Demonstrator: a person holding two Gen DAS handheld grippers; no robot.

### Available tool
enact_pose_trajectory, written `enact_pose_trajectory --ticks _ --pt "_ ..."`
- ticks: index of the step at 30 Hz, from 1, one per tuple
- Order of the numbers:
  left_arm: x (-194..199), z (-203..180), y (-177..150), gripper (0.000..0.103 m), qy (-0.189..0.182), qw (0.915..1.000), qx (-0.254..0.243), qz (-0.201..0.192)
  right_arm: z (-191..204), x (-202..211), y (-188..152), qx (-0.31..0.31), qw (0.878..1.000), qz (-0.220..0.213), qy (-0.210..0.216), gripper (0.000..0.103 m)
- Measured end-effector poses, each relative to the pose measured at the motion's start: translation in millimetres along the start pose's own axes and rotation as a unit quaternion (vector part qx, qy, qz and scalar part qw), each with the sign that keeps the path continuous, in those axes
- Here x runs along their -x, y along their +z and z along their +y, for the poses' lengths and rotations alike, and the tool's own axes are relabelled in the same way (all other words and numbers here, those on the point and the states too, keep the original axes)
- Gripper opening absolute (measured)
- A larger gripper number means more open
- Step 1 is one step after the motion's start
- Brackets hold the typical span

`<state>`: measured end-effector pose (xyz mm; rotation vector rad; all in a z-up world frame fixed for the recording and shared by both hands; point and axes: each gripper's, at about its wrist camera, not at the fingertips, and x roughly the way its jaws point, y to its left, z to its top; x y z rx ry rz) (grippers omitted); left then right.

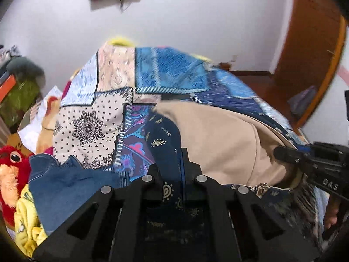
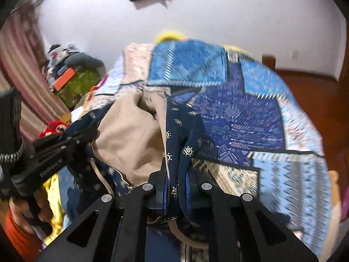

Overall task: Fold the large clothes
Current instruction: 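Lift the hem with both grippers and fold it up toward the beige hood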

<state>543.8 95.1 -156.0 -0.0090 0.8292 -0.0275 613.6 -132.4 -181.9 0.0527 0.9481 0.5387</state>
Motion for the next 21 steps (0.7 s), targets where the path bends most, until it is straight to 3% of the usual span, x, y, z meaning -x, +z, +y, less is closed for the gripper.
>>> enact_pose_trajectory --ticks 6,10,17,21 --pt "63.4 -12.1 -38.5 0.008 -0.032 0.9992 -0.025 -0.004 20.9 71.0 -47.5 0.031 0.999 -0.020 0.006 0.009" --pt "88.7 -20.2 -76.4 0.008 -0.043 0.9979 -0.041 0.025 36.5 95.9 -86.7 0.063 0.998 -0.010 -0.010 0.009" --pt "90.1 -25.2 -142.6 0.009 -0.040 0.9957 -0.046 0.070 33.8 103.6 -144.5 0.073 0.997 0.016 -0.034 0.010" --pt "73.2 -32.7 -175.8 0.010 -0.016 0.9931 -0.064 0.097 26.2 86.9 -165.7 0.080 0.991 0.050 -0.092 0.010"
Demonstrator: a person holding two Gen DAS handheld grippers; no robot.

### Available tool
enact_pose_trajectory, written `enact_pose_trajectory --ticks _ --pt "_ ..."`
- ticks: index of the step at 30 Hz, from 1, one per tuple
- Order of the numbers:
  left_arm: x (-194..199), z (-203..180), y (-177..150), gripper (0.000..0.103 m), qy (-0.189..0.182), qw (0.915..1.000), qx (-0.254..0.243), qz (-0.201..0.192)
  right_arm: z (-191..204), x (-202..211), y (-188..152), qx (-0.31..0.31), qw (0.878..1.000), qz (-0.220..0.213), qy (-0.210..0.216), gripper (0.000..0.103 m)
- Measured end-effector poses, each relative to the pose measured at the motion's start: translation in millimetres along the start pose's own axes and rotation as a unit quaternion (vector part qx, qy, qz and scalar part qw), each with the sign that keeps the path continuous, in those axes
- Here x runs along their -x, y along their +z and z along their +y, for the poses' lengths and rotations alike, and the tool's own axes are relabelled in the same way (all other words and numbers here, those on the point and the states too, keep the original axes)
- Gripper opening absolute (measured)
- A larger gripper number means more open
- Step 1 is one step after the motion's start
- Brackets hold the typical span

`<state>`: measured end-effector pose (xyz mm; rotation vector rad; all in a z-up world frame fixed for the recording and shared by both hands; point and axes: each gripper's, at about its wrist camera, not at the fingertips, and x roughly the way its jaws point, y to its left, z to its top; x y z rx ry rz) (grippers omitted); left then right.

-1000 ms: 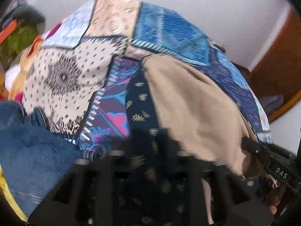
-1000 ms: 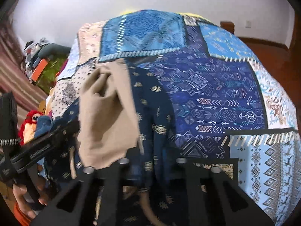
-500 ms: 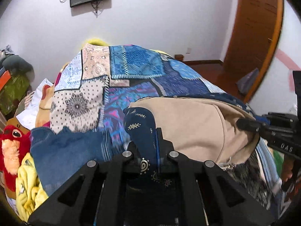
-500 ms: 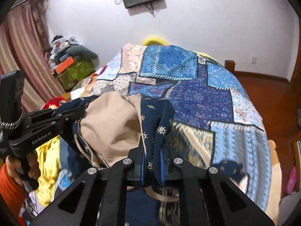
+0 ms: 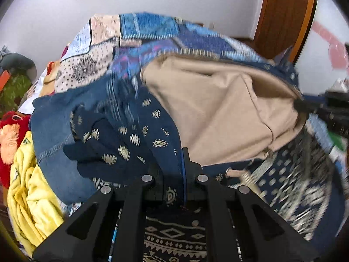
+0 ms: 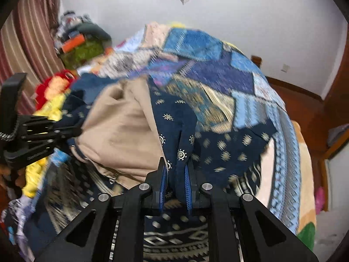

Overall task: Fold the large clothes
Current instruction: 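Lift the hem with both grippers and fold it up toward the beige hood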

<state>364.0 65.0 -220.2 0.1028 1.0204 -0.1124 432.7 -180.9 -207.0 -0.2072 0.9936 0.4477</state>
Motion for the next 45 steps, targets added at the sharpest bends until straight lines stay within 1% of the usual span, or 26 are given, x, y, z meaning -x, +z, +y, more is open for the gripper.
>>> enact_pose_trajectory --ticks 1,2,4,5,6,7,8,9,11,12,14,15,16,18,22,27,33,35,36,38,39,40,41,42,43,45 --pt "-7.1 -2.5 -6.1 0.010 0.017 0.9998 -0.005 0.006 -1.7 -5.9 -3.7 0.002 1.000 0.012 -0.026 0.010" --pt "-12.8 -3.0 -11.4 0.010 0.021 0.9997 -0.008 0.011 -4.4 -11.7 -9.1 0.006 0.999 0.024 -0.045 0.010" --pt "-24.7 -1.4 -21.5 0.013 0.022 0.9995 -0.003 0.023 -14.4 -18.6 -18.4 -0.009 0.999 0.042 -0.030 0.014" --pt "-25.9 -1.0 -23.2 0.013 0.023 0.9995 -0.004 0.021 -20.8 -20.8 -21.9 -0.022 0.998 0.051 -0.021 0.025" --pt "-24.3 -3.2 -25.0 0.013 0.028 0.9995 -0.012 0.014 -25.3 -20.3 -23.6 -0.029 0.998 0.051 -0.029 0.036" --pt "-24.3 -4.2 -24.9 0.013 0.031 0.9993 -0.017 0.013 -29.6 -16.3 -24.8 -0.029 0.997 0.040 -0.060 0.067" --pt "-24.6 -4.8 -24.7 0.013 0.032 0.9992 -0.020 0.014 -31.6 -11.3 -25.0 -0.026 0.996 0.026 -0.079 0.084" --pt "-25.0 -5.0 -24.4 0.013 0.030 0.9992 -0.021 0.015 -34.3 -6.6 -25.4 -0.026 0.996 0.014 -0.084 0.085" --pt "-23.9 -3.3 -22.1 0.013 0.023 0.9994 -0.017 0.022 -38.6 -0.8 -23.4 -0.036 0.998 0.019 -0.057 0.085" --pt "-20.8 -1.1 -21.1 0.018 0.015 0.9995 -0.008 0.025 -38.8 1.9 -22.3 -0.037 0.998 0.018 -0.050 0.085" --pt "-12.7 3.5 -19.0 0.033 -0.004 0.9995 0.014 0.027 -34.0 11.8 -17.0 -0.027 0.998 0.004 -0.048 0.085" --pt "-7.6 3.6 -18.3 0.046 -0.013 0.9994 0.022 0.023 -30.5 16.5 -11.6 -0.021 0.999 -0.004 -0.049 0.085" --pt "0.4 6.7 -17.0 0.055 -0.021 0.9992 0.032 0.011 -26.9 21.5 -8.5 -0.015 0.999 -0.013 -0.046 0.085" --pt "13.8 8.8 -11.7 0.059 -0.014 0.9992 0.036 -0.014 -20.3 30.6 0.7 -0.009 0.999 -0.030 -0.033 0.085" --pt "30.8 17.4 8.0 0.064 0.012 0.9983 0.034 -0.046 -9.8 35.7 24.8 -0.016 0.998 -0.059 0.005 0.085" --pt "21.7 38.0 41.7 0.067 0.015 0.9962 0.060 -0.061 -4.4 12.7 55.7 -0.030 0.997 -0.059 0.039 0.085" --pt "-29.3 60.1 78.0 0.067 -0.025 0.9921 0.116 -0.040 -1.3 -48.8 83.9 -0.036 0.997 -0.021 0.057 0.085" --pt "-44.6 63.4 81.9 0.067 -0.035 0.9907 0.127 -0.032 -1.0 -71.0 89.1 -0.037 0.997 -0.004 0.063 0.081" --pt "-56.5 65.2 85.0 0.067 -0.046 0.9895 0.135 -0.025 -0.6 -80.2 90.4 -0.036 0.997 0.004 0.063 0.078" --pt "-70.9 66.3 86.9 0.055 -0.061 0.9873 0.146 -0.016 -0.8 -99.9 91.9 -0.035 0.997 0.025 0.066 0.058" --pt "-76.8 66.1 87.2 0.040 -0.072 0.9862 0.149 -0.010 -1.7 -105.0 91.4 -0.037 0.996 0.030 0.071 0.053" --pt "-83.7 65.6 87.1 0.028 -0.085 0.9844 0.154 -0.003 -2.8 -111.6 91.3 -0.043 0.995 0.035 0.080 0.042" --pt "-86.1 64.7 87.4 0.026 -0.084 0.9842 0.156 -0.002 -4.3 -115.2 90.8 -0.045 0.995 0.038 0.083 0.029" --pt "-86.7 63.0 86.8 0.021 -0.080 0.9849 0.154 -0.006 -5.2 -117.5 90.1 -0.047 0.995 0.039 0.084 0.022" --pt "-85.3 60.6 85.9 0.016 -0.072 0.9864 0.148 -0.009 -4.5 -117.4 89.2 -0.045 0.995 0.034 0.084 0.016" --pt "-78.0 56.9 83.8 0.011 -0.060 0.9885 0.138 -0.018 -2.0 -109.5 86.7 -0.041 0.995 0.019 0.084 0.011"
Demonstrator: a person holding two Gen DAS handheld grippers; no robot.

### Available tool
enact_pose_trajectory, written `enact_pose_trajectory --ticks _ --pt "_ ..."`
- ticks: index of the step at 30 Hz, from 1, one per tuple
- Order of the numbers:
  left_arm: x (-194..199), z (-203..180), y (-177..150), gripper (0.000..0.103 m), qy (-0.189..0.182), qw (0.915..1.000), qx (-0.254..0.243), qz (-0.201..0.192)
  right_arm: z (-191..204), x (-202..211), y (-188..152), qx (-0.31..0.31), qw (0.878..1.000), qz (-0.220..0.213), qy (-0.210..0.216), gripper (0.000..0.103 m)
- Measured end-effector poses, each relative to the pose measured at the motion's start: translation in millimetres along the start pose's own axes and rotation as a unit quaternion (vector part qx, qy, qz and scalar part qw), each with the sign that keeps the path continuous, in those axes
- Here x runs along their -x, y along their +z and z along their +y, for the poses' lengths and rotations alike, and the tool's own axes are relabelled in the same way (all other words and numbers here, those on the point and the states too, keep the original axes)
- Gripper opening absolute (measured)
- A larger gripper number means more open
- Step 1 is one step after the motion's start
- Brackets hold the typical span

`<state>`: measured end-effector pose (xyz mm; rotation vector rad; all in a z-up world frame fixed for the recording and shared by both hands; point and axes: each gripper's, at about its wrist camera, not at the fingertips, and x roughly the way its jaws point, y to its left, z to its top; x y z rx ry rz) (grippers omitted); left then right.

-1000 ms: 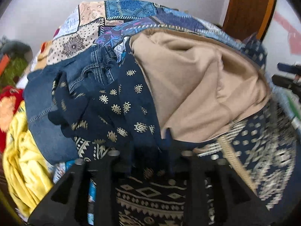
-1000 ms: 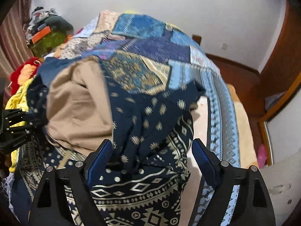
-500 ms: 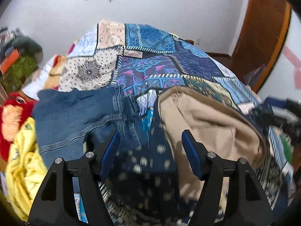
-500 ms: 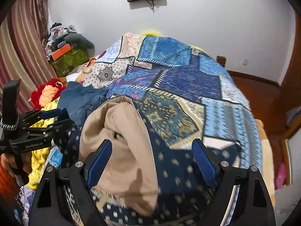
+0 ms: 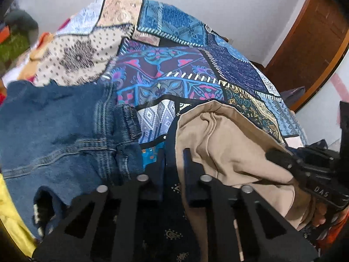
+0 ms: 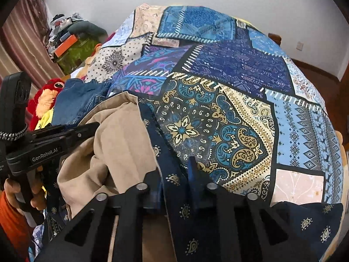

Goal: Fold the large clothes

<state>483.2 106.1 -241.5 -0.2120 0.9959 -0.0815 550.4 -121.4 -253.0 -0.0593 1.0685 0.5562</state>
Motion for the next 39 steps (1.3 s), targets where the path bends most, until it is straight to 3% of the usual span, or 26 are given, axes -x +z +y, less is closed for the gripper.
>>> enact_pose_trajectory --ticks 7,14,21,27,29,31,32,35,39 --pt "69.6 -27.1 -10.3 0.010 0.009 0.9965 -0.063 -0.054 30.3 64.2 -17.3 0.041 0.998 -0.050 -0.001 0.008" --pt "145.9 -57.0 -46.8 0.010 -0.010 0.9903 -0.109 -0.085 60.0 142.7 -54.6 0.068 0.994 -0.084 0.007 0.008" --pt "180.6 -61.6 -107.1 0.010 -0.025 0.9897 -0.122 -0.071 77.2 183.6 -115.6 0.071 0.994 -0.076 0.015 0.008" --pt "177.5 -60.3 -161.7 0.011 -0.038 0.9916 -0.123 -0.019 82.0 188.4 -168.0 0.063 0.997 -0.043 0.018 0.008" --pt "172.6 -58.1 -180.4 0.019 -0.039 0.9921 -0.119 0.005 81.7 185.3 -181.7 0.060 0.998 -0.024 0.018 0.009" --pt "167.4 -55.8 -195.4 0.040 -0.028 0.9922 -0.120 0.022 81.1 184.2 -197.3 0.057 0.998 -0.011 0.007 0.009" --pt "165.4 -54.7 -200.3 0.044 -0.021 0.9920 -0.122 0.027 80.9 183.2 -201.6 0.058 0.998 -0.001 0.004 0.009" --pt "170.4 -51.1 -214.7 0.046 -0.020 0.9912 -0.125 0.038 78.2 183.2 -215.3 0.067 0.997 0.033 -0.019 0.009" --pt "196.0 -47.0 -216.0 0.055 -0.011 0.9905 -0.136 0.013 74.1 204.9 -222.6 0.087 0.995 0.021 -0.034 0.009"
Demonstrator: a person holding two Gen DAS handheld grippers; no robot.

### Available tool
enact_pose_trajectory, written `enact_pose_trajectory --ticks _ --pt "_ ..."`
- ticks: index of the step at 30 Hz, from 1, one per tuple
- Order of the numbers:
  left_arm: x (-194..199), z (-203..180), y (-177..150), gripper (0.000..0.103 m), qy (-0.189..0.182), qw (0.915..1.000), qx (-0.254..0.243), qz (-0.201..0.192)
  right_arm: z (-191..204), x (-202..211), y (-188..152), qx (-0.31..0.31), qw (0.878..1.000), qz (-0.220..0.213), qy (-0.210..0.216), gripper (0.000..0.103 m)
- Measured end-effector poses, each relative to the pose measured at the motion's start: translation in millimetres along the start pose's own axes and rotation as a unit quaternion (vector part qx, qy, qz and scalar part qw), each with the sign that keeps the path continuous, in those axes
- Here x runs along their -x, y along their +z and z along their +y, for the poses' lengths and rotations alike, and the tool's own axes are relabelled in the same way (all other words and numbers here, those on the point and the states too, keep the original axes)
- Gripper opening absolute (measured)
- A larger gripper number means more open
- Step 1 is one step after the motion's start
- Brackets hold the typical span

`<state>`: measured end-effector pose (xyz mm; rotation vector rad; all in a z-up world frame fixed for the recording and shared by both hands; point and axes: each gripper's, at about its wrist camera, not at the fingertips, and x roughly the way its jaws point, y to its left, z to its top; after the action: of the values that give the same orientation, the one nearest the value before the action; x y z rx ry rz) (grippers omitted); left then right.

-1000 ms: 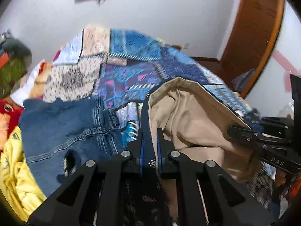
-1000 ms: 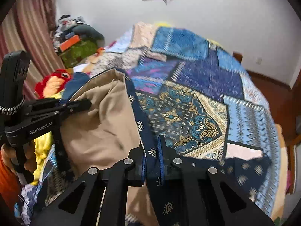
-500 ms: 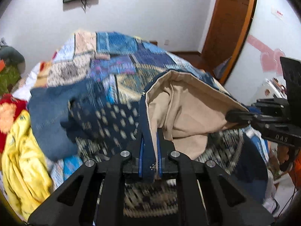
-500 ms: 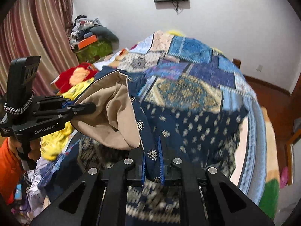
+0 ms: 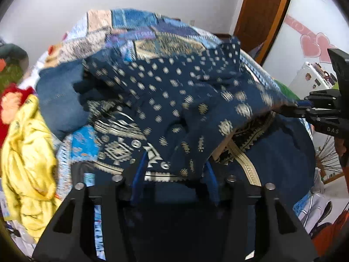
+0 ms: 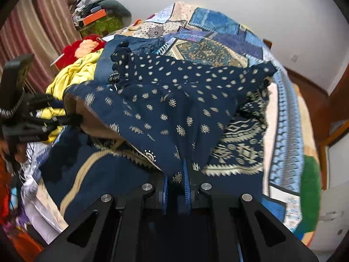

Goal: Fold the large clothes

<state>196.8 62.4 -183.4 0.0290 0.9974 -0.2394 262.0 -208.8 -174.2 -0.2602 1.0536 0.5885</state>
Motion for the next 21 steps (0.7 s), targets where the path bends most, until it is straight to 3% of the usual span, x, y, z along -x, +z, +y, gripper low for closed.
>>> enact_pose_trajectory --ticks 5,9,13,16,21 --pt "33.1 12.0 13.6 0.057 0.020 0.9989 0.008 -0.042 -12.3 30.5 6.4 -0.018 0.999 -0.028 0.032 0.009" --pt "55.2 23.8 30.6 0.058 0.024 0.9959 0.029 -0.082 -14.0 55.5 20.7 -0.020 0.997 -0.070 0.033 0.009" --pt "60.0 35.2 47.7 0.066 0.050 0.9924 0.038 -0.106 -19.7 60.6 36.5 -0.029 0.995 -0.089 0.032 0.009" --pt "36.7 40.7 55.8 0.066 0.060 0.9936 0.045 -0.085 -23.2 38.8 45.6 -0.040 0.996 -0.071 0.022 0.009" --pt "-31.0 35.0 45.0 0.066 0.030 0.9983 0.049 -0.003 -20.5 -34.1 40.4 -0.038 0.999 0.009 -0.003 0.009"
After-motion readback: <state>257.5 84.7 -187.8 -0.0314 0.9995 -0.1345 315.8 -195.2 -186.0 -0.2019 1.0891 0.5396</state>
